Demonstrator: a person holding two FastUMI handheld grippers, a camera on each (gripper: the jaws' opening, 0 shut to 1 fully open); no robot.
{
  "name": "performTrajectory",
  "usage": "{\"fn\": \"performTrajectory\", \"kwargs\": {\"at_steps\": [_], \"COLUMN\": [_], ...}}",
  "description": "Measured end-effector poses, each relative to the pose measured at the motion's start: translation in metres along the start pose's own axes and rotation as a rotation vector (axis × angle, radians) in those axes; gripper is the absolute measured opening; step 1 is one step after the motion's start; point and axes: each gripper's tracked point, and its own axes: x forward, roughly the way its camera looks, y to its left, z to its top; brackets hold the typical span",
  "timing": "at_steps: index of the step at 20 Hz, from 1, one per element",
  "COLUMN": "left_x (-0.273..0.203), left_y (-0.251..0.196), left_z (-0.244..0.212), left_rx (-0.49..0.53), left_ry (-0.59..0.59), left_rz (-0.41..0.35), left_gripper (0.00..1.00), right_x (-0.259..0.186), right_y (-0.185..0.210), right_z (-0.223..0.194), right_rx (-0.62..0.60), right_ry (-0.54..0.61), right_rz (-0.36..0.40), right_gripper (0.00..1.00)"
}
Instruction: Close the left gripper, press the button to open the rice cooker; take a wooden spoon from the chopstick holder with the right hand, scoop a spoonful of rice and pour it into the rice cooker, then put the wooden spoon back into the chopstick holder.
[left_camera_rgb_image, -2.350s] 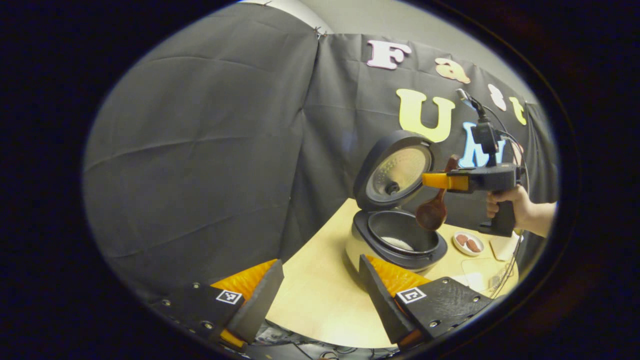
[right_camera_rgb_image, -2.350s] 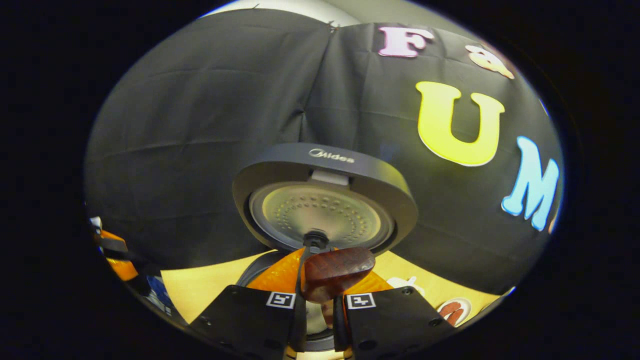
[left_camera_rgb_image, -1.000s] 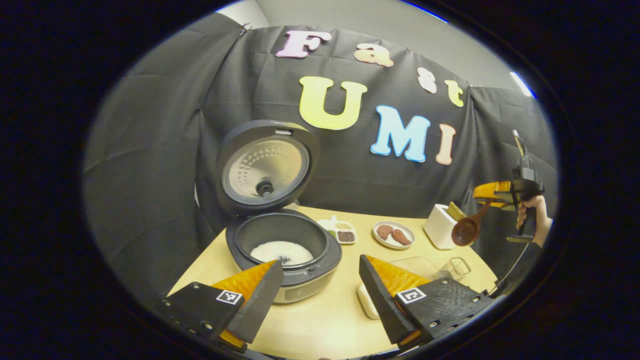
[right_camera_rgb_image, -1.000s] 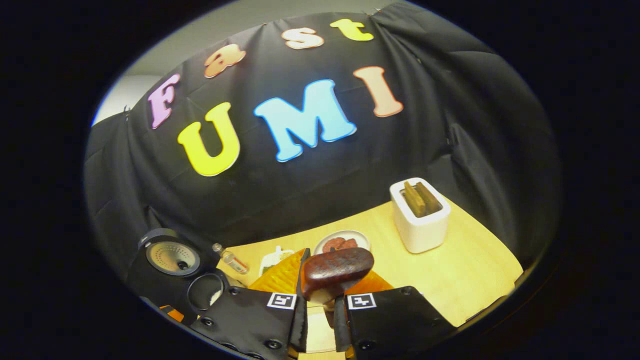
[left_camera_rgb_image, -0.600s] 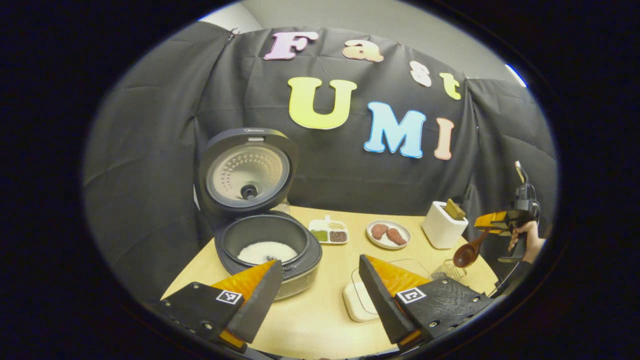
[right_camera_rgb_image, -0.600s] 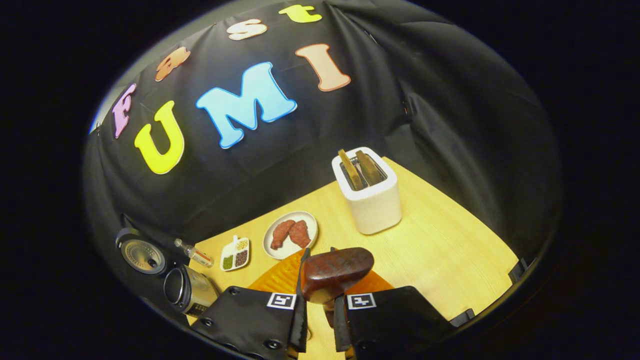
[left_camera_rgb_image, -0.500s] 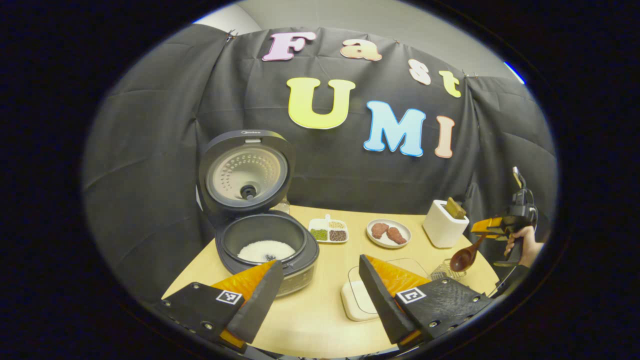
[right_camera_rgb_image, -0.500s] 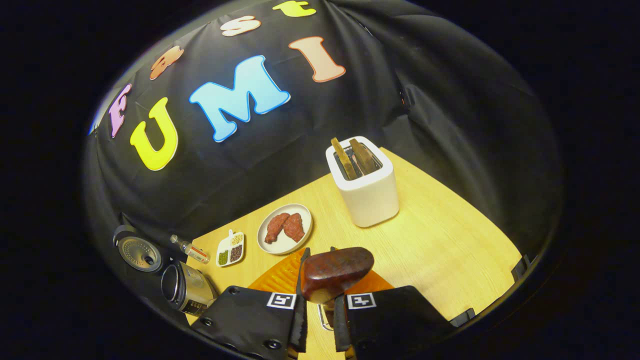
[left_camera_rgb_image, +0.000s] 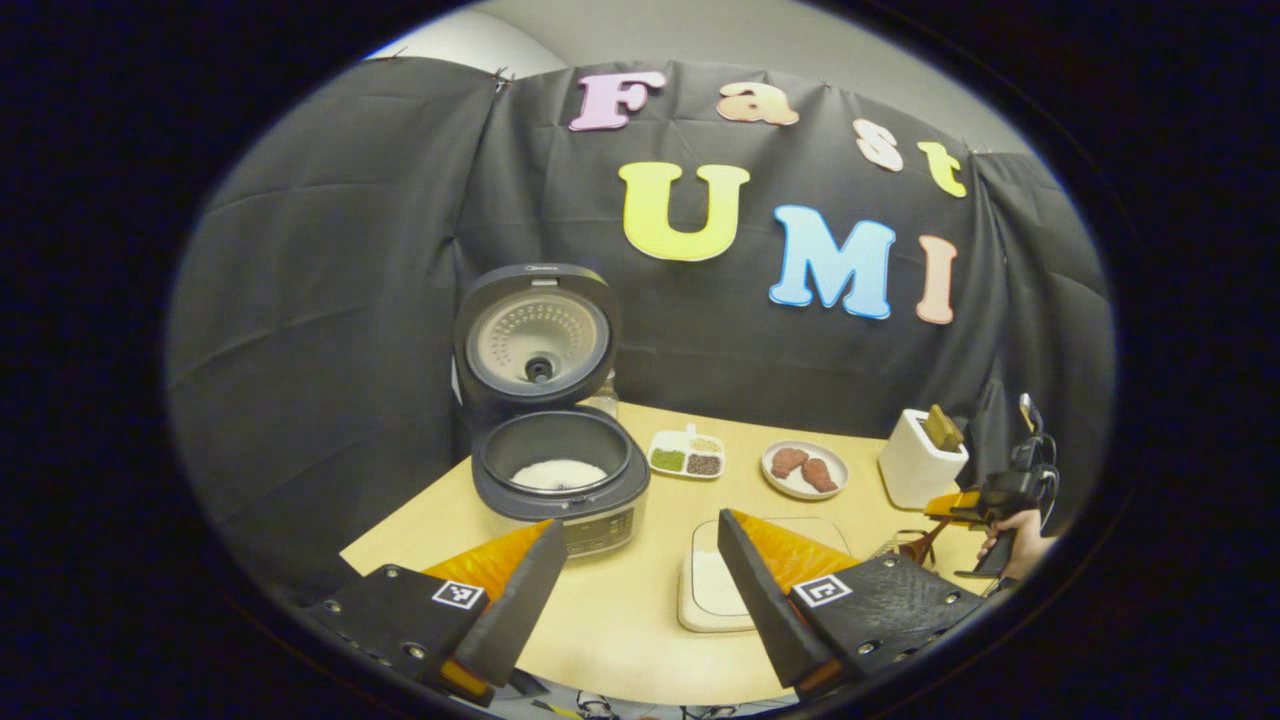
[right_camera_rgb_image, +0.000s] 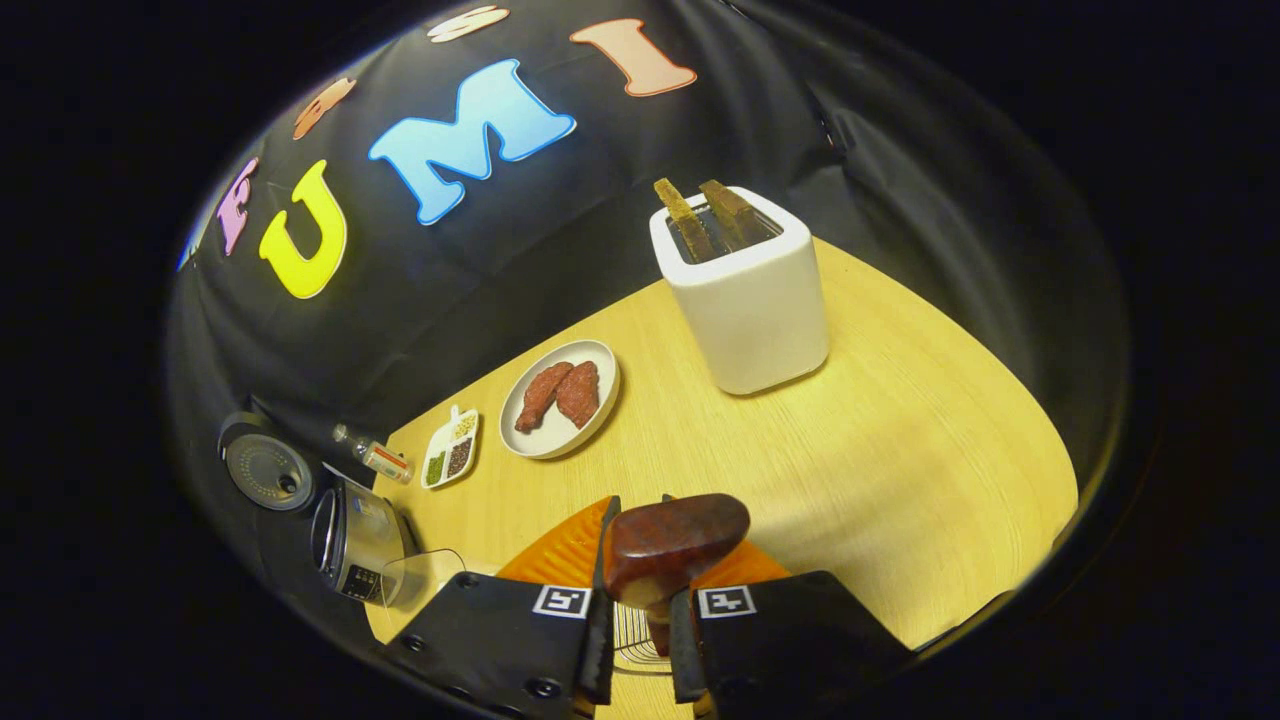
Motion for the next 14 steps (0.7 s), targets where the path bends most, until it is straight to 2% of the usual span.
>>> {"fn": "performTrajectory", "kwargs": {"at_steps": [1, 2, 3, 4, 6, 10, 14], "left_x": [-0.002, -0.004, -0.005, -0.004, 0.001, 0.022, 0.055], "left_y": [0.002, 0.001, 0.002, 0.002, 0.007, 0.026, 0.053], "left_z": [0.002, 0.007, 0.014, 0.022, 0.037, 0.089, 0.149], "left_rx": [-0.004, -0.009, -0.012, -0.014, -0.01, 0.018, 0.043], "left_ry": [-0.006, -0.013, -0.022, -0.031, -0.05, -0.114, -0.186], "left_rz": [0.019, 0.032, 0.044, 0.053, 0.066, 0.087, 0.088], "left_gripper": [0.95, 0.95, 0.96, 0.96, 0.95, 0.96, 0.96], "right_x": [0.003, -0.001, -0.007, -0.009, -0.018, -0.052, -0.089], "right_y": [-0.002, -0.007, -0.006, -0.006, -0.013, -0.034, -0.03], "right_z": [0.002, 0.004, 0.007, 0.008, 0.011, 0.026, 0.025], "right_rx": [0.0, 0.001, 0.002, 0.001, -0.015, -0.082, -0.193], "right_ry": [0.002, -0.001, -0.007, -0.012, -0.042, -0.168, -0.265], "right_rz": [0.009, 0.013, 0.023, 0.035, 0.032, -0.048, -0.09], "right_gripper": [0.27, 0.2, 0.34, 0.43, 0.99, 0.98, 0.98]}}
